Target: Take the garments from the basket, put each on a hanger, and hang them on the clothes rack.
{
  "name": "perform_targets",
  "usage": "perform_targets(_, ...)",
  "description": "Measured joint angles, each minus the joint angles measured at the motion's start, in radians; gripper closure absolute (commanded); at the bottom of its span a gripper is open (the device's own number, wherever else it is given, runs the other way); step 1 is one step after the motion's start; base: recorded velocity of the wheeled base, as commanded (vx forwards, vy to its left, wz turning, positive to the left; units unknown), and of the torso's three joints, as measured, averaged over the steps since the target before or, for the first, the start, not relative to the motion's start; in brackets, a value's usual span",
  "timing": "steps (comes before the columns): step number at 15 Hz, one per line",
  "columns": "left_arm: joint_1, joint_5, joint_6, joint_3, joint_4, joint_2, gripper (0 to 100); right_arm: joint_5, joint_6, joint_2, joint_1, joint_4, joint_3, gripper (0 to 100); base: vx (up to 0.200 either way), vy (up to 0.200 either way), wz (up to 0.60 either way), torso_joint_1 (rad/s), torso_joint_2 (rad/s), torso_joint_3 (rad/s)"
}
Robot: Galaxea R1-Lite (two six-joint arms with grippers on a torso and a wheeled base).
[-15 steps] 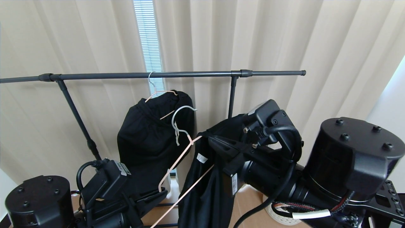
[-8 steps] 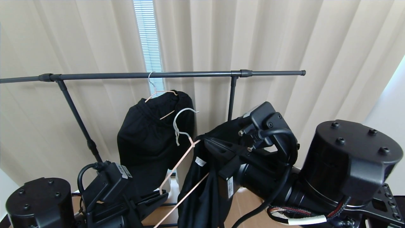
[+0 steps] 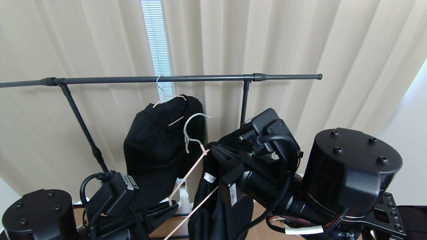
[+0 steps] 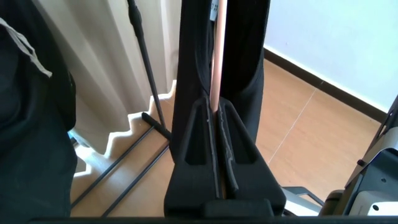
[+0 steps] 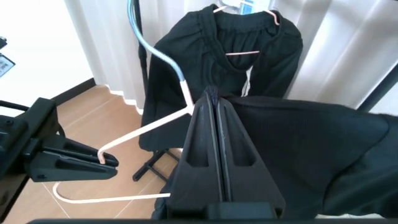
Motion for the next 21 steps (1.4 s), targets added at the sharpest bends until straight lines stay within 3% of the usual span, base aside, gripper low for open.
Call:
perform_targets(8, 0.006, 0.001, -0.002, 0.0, -0.013, -0.003, 100, -0.005, -0.069, -0.059, -0.068, 0.009, 0.044, 0, 0.0, 0.0, 0.0, 0.0, 0.0, 0.0)
perform_targets(11, 0.016, -0.004, 0.006, 0.005, -0.015, -0.003, 100, 0.106, -0.169, -0.114, -0.115, 0.011, 0.111, 0, 0.0, 0.0, 0.0, 0.0, 0.0, 0.0)
perform_targets(14, 0.018, -0.038, 0.043, 0.02, -0.015, 0.0, 100, 0.159, -0.301, -0.172, -0.154, 0.081, 0.175, 0, 0.0, 0.0, 0.0, 0.0, 0.0, 0.0)
perform_targets(16, 0.018, -0.066, 0.061, 0.03, -0.015, 0.001, 100, 0.231, -0.433, -0.227, -0.217, 0.163, 0.209, 0, 0.0, 0.0, 0.0, 0.0, 0.0, 0.0)
perform_targets(18, 0.016, -0.072, 0.072, 0.044, -0.015, 0.001, 100, 0.313, -0.499, -0.268, -0.293, 0.329, 0.194, 0, 0.0, 0.0, 0.0, 0.0, 0.0, 0.0)
perform_targets(21, 0.014, -0.073, 0.109, 0.059, -0.014, 0.007, 100, 0.52, -0.539, -0.299, -0.381, 0.71, 0.025, 0, 0.0, 0.0, 0.0, 0.0, 0.0, 0.0)
